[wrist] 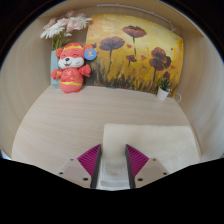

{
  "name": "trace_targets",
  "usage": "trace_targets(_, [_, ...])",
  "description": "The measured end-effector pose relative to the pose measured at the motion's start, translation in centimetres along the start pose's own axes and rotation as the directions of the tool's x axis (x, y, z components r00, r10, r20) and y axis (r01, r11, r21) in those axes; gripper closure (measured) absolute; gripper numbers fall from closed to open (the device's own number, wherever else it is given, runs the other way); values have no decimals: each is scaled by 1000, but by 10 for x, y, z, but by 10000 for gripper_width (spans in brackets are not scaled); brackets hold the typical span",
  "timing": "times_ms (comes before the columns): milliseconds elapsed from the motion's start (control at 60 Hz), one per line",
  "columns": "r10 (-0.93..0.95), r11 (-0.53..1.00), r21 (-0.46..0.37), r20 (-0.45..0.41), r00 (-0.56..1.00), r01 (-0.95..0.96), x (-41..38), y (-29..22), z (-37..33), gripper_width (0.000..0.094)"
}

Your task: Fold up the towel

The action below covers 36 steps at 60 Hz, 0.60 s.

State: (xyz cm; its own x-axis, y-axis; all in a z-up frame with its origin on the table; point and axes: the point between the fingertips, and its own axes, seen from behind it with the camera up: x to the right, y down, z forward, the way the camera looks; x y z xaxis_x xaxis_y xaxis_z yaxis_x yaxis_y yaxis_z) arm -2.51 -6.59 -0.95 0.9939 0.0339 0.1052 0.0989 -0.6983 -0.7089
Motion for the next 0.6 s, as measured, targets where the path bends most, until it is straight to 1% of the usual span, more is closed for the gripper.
trace_targets(33, [-3, 1000, 12, -5, 1000, 3, 2, 0, 1, 547])
trace_targets(83, [2, 1000, 19, -6, 1000, -2, 3, 0, 1, 589])
trace_targets(150, [3, 1000, 15, 0, 1000, -3, 2, 0, 1, 590])
trace_targets(167, [4, 1000, 14, 2, 1000, -4, 3, 0, 2, 627])
trace_targets(183, [2, 1000, 14, -8, 1000, -2, 9, 1, 0, 708])
trace_targets(200, [-10, 1000, 14, -33, 999, 10, 14, 0, 3, 822])
trace_targets(217, [-32, 999, 18, -47, 998, 33, 13, -2, 4, 851])
trace_targets(267, [-100, 995, 19, -30, 995, 101, 13, -1, 5, 851])
trace_targets(400, [-113, 993, -38, 44, 993, 114, 12, -3, -2, 876])
trace_targets(467, [-127, 992, -5, 66, 990, 128, 26, -26, -19, 876])
trace_targets(533, [-130, 990, 51, 31, 991, 128, 53, -60, -41, 876])
trace_targets(600, [-141, 987, 80, 4, 990, 140, 91, -85, -63, 876])
